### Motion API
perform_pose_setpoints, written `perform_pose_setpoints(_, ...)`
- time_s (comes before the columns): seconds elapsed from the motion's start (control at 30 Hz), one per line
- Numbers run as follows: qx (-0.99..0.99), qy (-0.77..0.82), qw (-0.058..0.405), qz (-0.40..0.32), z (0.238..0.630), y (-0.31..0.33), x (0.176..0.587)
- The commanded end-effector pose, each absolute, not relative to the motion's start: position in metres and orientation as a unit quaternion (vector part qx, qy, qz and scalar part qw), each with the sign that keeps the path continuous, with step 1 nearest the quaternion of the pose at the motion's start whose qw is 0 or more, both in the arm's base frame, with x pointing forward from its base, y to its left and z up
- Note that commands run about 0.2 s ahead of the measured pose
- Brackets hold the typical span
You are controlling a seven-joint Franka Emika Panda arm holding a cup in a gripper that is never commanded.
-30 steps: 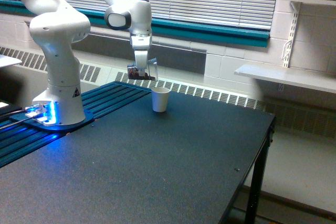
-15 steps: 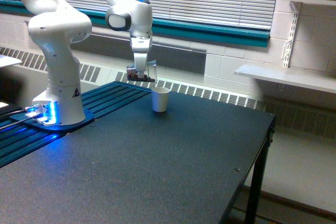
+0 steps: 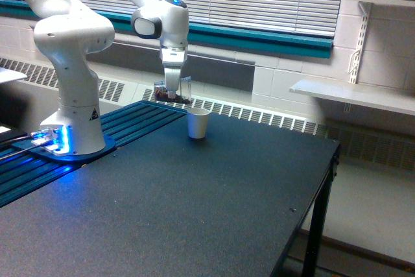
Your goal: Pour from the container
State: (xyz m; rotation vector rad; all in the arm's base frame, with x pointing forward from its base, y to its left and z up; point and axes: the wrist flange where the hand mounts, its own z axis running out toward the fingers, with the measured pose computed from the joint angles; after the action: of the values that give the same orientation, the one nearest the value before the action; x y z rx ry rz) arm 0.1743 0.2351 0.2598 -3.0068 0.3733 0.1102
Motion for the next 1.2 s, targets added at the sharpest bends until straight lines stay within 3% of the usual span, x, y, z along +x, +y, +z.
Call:
perform_pose_setpoints(0.03,-0.99,0.125,0.045,0.042,0.251,0.216,0.178)
perform_pose_setpoints(1.2,-0.99,0.127,0.023,0.064,0.242,0.191,0.194)
